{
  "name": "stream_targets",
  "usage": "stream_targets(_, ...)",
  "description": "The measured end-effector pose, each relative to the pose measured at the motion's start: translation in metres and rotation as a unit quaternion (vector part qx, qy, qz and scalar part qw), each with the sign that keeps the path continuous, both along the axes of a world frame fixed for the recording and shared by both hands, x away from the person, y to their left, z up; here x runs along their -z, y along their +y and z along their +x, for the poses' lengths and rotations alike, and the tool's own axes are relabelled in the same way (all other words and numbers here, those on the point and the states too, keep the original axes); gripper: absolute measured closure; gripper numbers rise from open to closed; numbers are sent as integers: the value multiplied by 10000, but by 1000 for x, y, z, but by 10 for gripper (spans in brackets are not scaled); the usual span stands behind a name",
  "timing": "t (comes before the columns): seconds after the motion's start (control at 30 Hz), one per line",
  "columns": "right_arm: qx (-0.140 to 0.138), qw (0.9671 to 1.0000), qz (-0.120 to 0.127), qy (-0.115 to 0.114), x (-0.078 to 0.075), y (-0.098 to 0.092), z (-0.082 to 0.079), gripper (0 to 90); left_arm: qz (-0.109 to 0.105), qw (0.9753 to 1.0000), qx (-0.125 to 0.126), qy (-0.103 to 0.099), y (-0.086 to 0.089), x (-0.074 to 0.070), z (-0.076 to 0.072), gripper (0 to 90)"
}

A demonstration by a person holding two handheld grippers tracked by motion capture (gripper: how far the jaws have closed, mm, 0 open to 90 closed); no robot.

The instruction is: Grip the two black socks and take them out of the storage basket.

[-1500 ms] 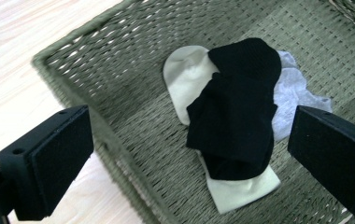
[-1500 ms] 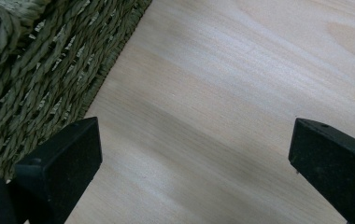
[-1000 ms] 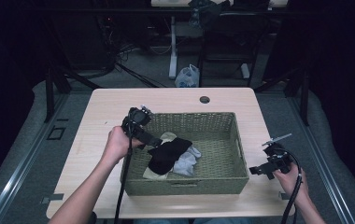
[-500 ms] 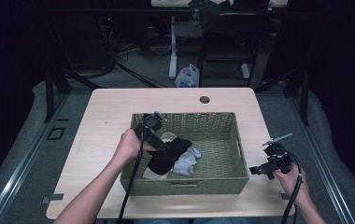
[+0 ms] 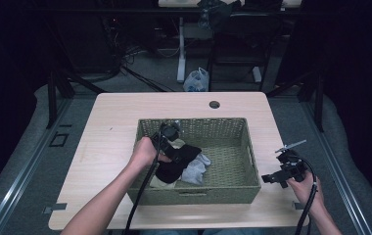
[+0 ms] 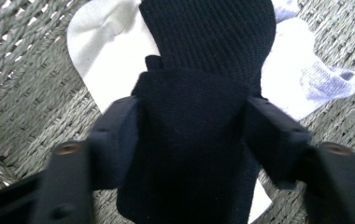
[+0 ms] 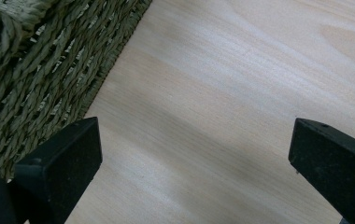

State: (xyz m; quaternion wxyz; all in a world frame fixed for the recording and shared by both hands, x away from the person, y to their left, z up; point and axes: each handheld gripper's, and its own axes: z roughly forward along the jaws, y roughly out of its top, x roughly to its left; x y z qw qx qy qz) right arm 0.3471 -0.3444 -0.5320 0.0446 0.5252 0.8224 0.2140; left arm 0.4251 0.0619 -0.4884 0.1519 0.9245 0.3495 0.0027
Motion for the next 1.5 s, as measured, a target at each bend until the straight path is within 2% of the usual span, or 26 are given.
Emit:
stream_targets(0.07, 16, 10000, 19, -41, 1, 0, 0, 20, -92, 9999, 35, -21, 0, 0, -1, 561)
stream_targets(0.13, 24, 10000, 11, -19, 0, 0, 0, 20, -118, 9999, 85, -47, 0, -1, -2, 668)
stream_targets(0.2, 92, 9999, 67, -98, 1, 1, -1, 20, -172, 9998, 88, -88, 1, -3, -3, 720)
stream_targets(0.27, -18, 10000, -79, -18, 0, -1, 0, 20, -233, 9996, 83, -157, 3, -7, -4, 732)
stream_targets(0.53, -24, 10000, -73, -11, 0, -1, 0, 20, -452, 9983, 7, -365, 13, -26, -6, 740)
stream_targets(0.93, -36, 10000, -77, 9, 0, -1, 1, 20, -587, 9965, 46, -600, 21, -51, -11, 753)
stream_targets(1.0, 12, 10000, 55, 6, 1, 0, 0, 20, -631, 9961, 61, -620, 23, -56, -11, 754)
stream_targets(1.13, -23, 10000, -44, 24, 0, -1, 0, 20, -680, 9954, 25, -676, 27, -63, -12, 756)
stream_targets(1.5, -25, 9999, -95, 23, 0, -1, 0, 20, -825, 9930, -59, -839, 41, -88, -11, 763)
